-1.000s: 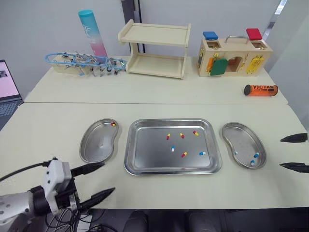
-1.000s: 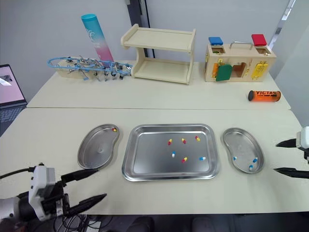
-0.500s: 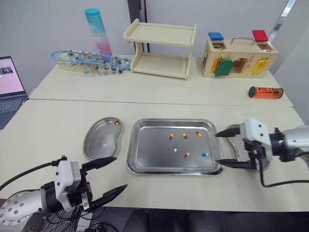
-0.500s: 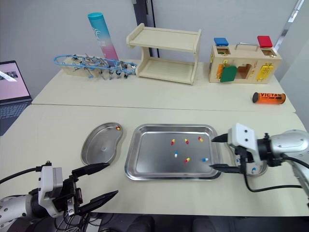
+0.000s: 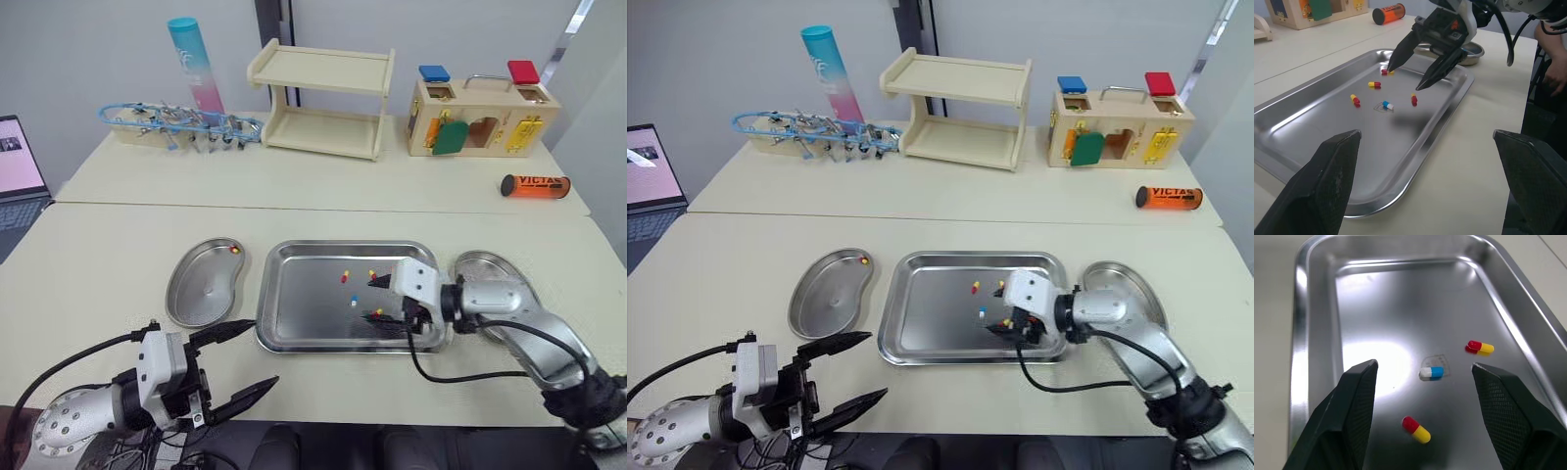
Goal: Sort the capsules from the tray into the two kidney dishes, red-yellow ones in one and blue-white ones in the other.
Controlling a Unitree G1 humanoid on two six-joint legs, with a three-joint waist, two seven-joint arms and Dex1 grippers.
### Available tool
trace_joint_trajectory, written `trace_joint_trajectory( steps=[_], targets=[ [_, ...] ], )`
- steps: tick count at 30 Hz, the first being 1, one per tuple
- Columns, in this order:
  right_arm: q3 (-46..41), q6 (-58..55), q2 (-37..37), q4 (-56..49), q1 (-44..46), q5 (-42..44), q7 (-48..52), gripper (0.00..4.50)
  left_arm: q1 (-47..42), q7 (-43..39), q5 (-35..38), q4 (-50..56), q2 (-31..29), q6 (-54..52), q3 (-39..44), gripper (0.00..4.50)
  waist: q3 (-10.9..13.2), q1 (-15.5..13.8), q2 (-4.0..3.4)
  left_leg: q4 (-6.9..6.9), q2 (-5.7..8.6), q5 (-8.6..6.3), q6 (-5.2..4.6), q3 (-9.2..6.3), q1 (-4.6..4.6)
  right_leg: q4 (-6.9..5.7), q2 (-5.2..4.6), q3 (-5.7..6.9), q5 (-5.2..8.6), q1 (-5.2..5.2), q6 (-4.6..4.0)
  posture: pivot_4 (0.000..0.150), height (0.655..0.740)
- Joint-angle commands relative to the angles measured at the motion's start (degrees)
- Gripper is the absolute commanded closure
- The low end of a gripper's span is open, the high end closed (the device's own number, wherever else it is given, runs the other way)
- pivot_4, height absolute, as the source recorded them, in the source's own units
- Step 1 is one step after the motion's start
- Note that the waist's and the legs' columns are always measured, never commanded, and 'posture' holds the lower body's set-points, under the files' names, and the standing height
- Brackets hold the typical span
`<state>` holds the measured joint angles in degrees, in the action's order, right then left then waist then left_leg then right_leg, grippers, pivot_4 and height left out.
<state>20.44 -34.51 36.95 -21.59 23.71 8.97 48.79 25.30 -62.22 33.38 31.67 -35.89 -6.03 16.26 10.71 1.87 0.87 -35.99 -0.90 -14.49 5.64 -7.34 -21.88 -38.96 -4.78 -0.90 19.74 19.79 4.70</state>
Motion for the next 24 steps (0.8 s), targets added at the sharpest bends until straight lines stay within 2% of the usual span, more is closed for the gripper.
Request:
trace_joint_trajectory(
  steps=[1,12,23,24],
  targets=[
    [1.10,-1.35,-1.90,0.50,1.91,-1.99,-1.92,1.29,0.11,0.37,0.52,1.86,-0.49,0.22,-0.48,0.00,0.00,-0.01,0.00,0.00,0.00,0.00,0.00,-0.01,-0.01,0.01,0.00,0.01,0.00,0.00,0.00,0.150,0.7400],
    [6.34,2.69,-4.86,10.27,6.43,-5.66,1.71,1.29,-0.75,0.00,0.34,1.23,-1.08,0.55,-1.72,0.00,0.00,0.02,0.00,0.00,0.00,0.00,0.00,-0.02,0.00,-0.02,0.01,0.01,0.00,0.05,0.00,0.150,0.7400],
    [7.38,5.86,-5.83,18.09,9.39,-7.93,5.48,1.29,-1.40,0.16,0.26,0.74,-1.49,0.42,-2.24,0.00,0.00,0.03,0.00,0.01,0.00,0.00,0.00,-0.03,-0.01,-0.02,0.01,-0.01,0.00,0.08,-0.01,0.150,0.7400],
    [7.39,5.93,-5.69,18.37,9.32,-8.11,5.66,1.65,-1.42,0.20,0.23,0.73,-1.49,0.39,-2.35,0.00,0.00,0.03,0.00,0.01,0.00,0.00,0.00,-0.03,-0.01,-0.02,0.01,-0.01,0.00,0.08,-0.01,0.150,0.7400]
  ],
)
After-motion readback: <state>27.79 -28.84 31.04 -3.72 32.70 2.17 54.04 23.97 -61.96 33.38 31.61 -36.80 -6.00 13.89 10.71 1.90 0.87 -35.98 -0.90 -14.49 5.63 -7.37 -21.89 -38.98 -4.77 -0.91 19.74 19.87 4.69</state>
